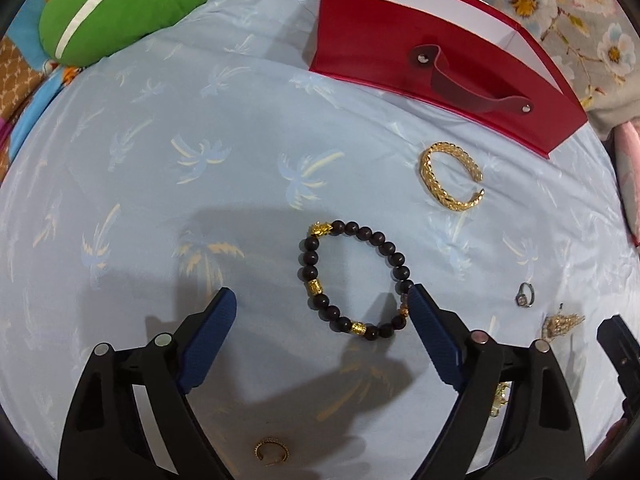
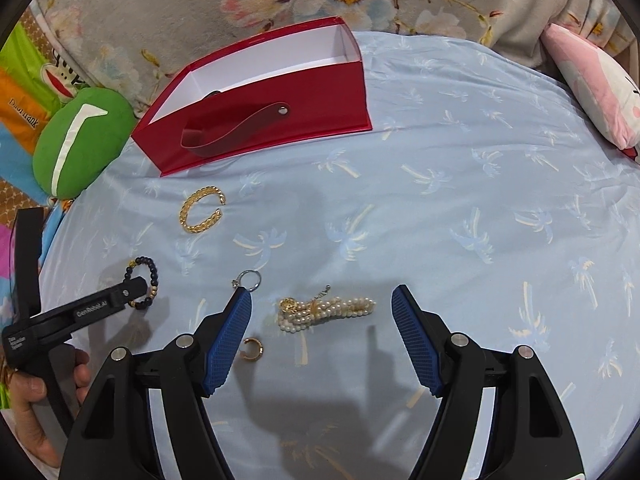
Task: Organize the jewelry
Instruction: 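Move the left tool to the black-and-gold bead bracelet and grasp it, then grasp the gold chain bangle with the right tool while the left tool holds the bracelet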
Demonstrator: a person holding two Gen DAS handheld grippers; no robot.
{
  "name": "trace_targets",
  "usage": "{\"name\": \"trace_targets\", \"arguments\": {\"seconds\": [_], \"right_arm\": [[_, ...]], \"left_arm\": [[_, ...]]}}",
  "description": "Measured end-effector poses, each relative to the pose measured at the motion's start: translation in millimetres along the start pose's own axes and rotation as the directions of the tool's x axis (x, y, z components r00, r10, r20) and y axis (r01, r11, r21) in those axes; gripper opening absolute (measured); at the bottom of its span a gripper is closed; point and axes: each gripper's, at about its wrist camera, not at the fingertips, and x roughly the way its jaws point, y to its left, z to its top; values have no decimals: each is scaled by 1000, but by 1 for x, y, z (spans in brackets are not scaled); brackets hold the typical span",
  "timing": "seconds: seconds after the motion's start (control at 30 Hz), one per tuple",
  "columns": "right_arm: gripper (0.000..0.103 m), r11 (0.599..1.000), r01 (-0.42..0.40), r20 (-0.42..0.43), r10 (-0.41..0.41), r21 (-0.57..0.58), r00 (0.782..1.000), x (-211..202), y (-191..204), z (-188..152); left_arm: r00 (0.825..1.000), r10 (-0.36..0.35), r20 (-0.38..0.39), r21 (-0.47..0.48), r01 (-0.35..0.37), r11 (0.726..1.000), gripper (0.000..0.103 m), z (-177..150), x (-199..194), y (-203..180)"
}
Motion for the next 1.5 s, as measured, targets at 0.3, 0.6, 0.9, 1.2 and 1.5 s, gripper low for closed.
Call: {"name": "trace_targets", "arguments": {"seconds": [0.3,0.6,0.9,1.2,1.5], "right_arm": [[71,999,-29,-18,28,-45,999,16,25,8],[71,996,-31,-16,30,-85,999,30,43,22],[71,982,-74,-40,68,-175,997,73,86,55],[72,972,-89,-118,64,-219,991,126,121,65],[55,967,-57,-72,40,-249,997,130,129,67]], "left_arm": [[999,-32,16,58,31,998,40,2,-5,-8],[991,-131,-22,66,132,989,7,1,-7,-12],[983,-171,68,62,167,984,7,13,-50,-1],[979,-164,122,39,160,986,7,29,-66,21],[982,-158,98,25,156,987,7,33,-52,29]]}}
